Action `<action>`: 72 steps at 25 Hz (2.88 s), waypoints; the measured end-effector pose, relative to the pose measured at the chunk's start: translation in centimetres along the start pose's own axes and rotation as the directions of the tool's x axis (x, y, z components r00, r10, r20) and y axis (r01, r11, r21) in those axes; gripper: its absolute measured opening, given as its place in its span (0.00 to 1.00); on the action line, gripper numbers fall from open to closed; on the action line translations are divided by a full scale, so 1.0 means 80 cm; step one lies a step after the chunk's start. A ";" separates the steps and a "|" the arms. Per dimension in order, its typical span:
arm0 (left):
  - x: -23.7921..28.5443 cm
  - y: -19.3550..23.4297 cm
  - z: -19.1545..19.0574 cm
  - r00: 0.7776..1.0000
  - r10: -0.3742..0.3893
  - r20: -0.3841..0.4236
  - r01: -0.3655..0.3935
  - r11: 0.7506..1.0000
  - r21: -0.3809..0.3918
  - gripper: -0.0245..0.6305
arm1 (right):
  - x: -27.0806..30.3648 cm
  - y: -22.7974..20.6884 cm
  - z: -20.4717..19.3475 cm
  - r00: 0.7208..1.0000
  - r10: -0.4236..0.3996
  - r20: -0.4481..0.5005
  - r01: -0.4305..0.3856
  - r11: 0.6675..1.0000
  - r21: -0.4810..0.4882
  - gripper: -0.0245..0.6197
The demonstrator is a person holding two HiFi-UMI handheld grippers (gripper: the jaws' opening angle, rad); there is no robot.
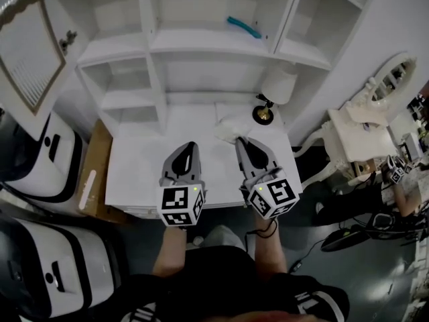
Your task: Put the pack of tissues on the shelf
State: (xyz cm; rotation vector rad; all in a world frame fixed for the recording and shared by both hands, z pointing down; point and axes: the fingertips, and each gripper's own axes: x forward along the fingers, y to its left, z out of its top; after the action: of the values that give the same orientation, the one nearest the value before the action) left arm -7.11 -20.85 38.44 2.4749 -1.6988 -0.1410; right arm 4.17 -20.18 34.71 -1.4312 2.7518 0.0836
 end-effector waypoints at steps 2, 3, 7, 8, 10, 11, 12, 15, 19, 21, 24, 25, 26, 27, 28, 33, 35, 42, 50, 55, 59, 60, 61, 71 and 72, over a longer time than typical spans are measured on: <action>0.003 0.007 0.000 1.000 0.006 -0.006 -0.007 1.000 -0.014 0.05 | 0.005 0.001 -0.001 1.000 0.004 -0.015 -0.004 1.000 -0.005 0.07; 0.006 0.011 -0.001 1.000 0.009 -0.009 -0.010 1.000 -0.019 0.05 | 0.008 0.000 0.000 1.000 0.009 -0.016 -0.009 1.000 -0.001 0.07; 0.015 0.017 -0.007 1.000 0.009 -0.021 -0.010 0.999 -0.044 0.05 | 0.017 -0.008 -0.005 1.000 0.016 -0.017 -0.016 0.999 0.042 0.07; 0.019 0.020 -0.010 1.000 0.010 -0.024 -0.011 0.999 -0.047 0.05 | 0.021 -0.009 -0.007 1.000 0.021 -0.015 -0.020 0.998 0.060 0.07; 0.029 0.027 -0.013 0.999 0.016 -0.031 -0.017 0.999 -0.041 0.05 | 0.030 -0.010 -0.008 0.999 0.047 0.008 -0.047 0.993 0.111 0.07; 0.033 0.029 -0.016 0.999 0.021 -0.034 -0.023 0.999 -0.032 0.05 | 0.033 -0.011 -0.007 0.998 0.058 0.020 -0.060 0.990 0.128 0.07; 0.036 0.030 -0.017 0.999 0.028 -0.037 -0.029 0.999 -0.022 0.05 | 0.036 -0.012 -0.006 0.998 0.063 0.024 -0.066 0.989 0.129 0.07; 0.042 0.038 -0.016 0.998 0.044 -0.036 -0.044 0.999 -0.009 0.05 | 0.053 -0.014 -0.009 0.998 0.061 0.009 -0.061 0.994 0.088 0.07; 0.056 0.057 -0.001 0.998 0.066 -0.020 -0.066 0.998 0.002 0.05 | 0.079 -0.012 -0.010 0.996 0.090 0.011 -0.091 0.993 0.079 0.07; 0.063 0.067 0.011 0.996 0.089 0.000 -0.089 0.996 0.020 0.05 | 0.092 -0.013 -0.005 0.995 0.100 0.020 -0.101 0.992 0.070 0.07; 0.076 0.073 0.025 0.996 0.093 0.015 -0.094 0.994 0.049 0.05 | 0.110 -0.020 0.008 0.993 0.106 0.049 -0.109 0.992 0.065 0.07; 0.081 0.073 0.029 0.996 0.089 0.016 -0.090 0.995 0.049 0.05 | 0.117 -0.023 0.012 0.992 0.110 0.060 -0.114 0.991 0.071 0.07; 0.085 0.072 0.034 0.996 0.084 0.019 -0.085 0.995 0.048 0.05 | 0.123 -0.026 0.015 0.991 0.115 0.070 -0.120 0.990 0.079 0.07; 0.090 0.070 0.039 0.997 0.076 0.024 -0.078 0.996 0.047 0.05 | 0.129 -0.029 0.018 0.990 0.118 0.080 -0.124 0.989 0.085 0.07; 0.096 0.068 0.045 0.997 0.065 0.033 -0.067 0.997 0.047 0.05 | 0.136 -0.032 0.023 0.989 0.118 0.090 -0.125 0.989 0.083 0.07; 0.132 0.064 0.077 0.998 0.024 0.064 -0.029 0.996 0.086 0.05 | 0.166 -0.043 0.056 0.983 0.121 0.139 -0.127 0.991 0.034 0.07; 0.147 0.063 0.097 0.996 0.008 0.090 -0.018 0.994 0.109 0.05 | 0.176 -0.048 0.070 0.980 0.122 0.157 -0.125 0.992 0.008 0.07; 0.187 0.061 0.137 0.991 -0.022 0.129 0.005 0.991 0.133 0.05 | 0.198 -0.073 0.112 0.973 0.102 0.205 -0.086 0.993 -0.086 0.07; 0.212 0.052 0.177 0.982 -0.049 0.183 0.020 0.987 0.157 0.05 | 0.212 -0.090 0.160 0.955 0.109 0.275 -0.073 0.988 -0.136 0.07; 0.231 0.055 0.194 0.976 -0.056 0.210 0.021 0.987 0.162 0.05 | 0.231 -0.104 0.172 0.953 0.113 0.283 -0.070 0.985 -0.158 0.07; 0.249 0.055 0.201 0.974 -0.059 0.218 0.026 0.988 0.155 0.05 | 0.247 -0.118 0.170 0.958 0.114 0.262 -0.074 0.985 -0.156 0.07; 0.254 0.054 0.202 0.974 -0.062 0.216 0.029 0.988 0.153 0.05 | 0.251 -0.122 0.168 0.961 0.109 0.253 -0.072 0.986 -0.153 0.07; 0.259 0.054 0.202 0.975 -0.064 0.214 0.032 0.988 0.152 0.05 | 0.256 -0.127 0.165 0.965 0.103 0.242 -0.068 0.986 -0.150 0.07; 0.298 0.045 0.201 0.976 -0.099 0.196 0.073 0.988 0.133 0.05 | 0.287 -0.171 0.143 0.988 0.050 0.145 -0.032 0.992 -0.122 0.07; 0.301 0.044 0.201 0.976 -0.101 0.195 0.076 0.988 0.132 0.05 | 0.290 -0.174 0.142 0.989 0.046 0.138 -0.030 0.992 -0.120 0.07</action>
State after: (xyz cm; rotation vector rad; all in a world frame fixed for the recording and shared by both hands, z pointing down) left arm -4.20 -45.52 23.21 2.7114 -1.7191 -0.3147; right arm 2.35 -46.38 21.58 -1.3409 2.6997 0.3392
